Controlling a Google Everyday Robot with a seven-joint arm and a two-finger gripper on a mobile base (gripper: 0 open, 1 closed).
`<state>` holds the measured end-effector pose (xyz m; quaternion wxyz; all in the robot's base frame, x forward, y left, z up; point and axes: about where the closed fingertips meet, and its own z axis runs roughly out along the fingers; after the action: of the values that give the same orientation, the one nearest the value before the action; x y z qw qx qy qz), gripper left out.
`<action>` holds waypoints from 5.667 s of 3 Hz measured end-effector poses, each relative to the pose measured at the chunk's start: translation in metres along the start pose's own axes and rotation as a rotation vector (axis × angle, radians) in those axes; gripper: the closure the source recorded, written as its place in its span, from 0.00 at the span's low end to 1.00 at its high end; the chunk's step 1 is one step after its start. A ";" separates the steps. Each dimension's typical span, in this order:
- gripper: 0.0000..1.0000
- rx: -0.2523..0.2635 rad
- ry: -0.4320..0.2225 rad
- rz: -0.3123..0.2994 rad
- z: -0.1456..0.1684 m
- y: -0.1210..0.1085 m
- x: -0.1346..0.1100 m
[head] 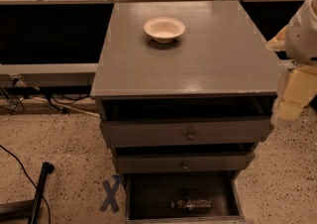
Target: Pick water bottle from bottom drawer and place on counter
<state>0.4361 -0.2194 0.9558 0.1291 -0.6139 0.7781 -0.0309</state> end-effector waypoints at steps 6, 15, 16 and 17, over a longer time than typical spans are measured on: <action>0.00 -0.258 -0.327 0.153 0.226 0.156 0.022; 0.00 -0.016 -0.700 0.158 0.494 0.135 0.025; 0.00 -0.016 -0.700 0.158 0.494 0.135 0.025; 0.00 0.006 -0.546 0.111 0.515 0.122 0.043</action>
Offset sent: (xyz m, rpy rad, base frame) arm -0.0821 0.0766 -0.2500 0.2776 -0.0486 -0.0178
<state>0.4339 -0.1744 0.4266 0.3373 -0.5556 0.7469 0.1403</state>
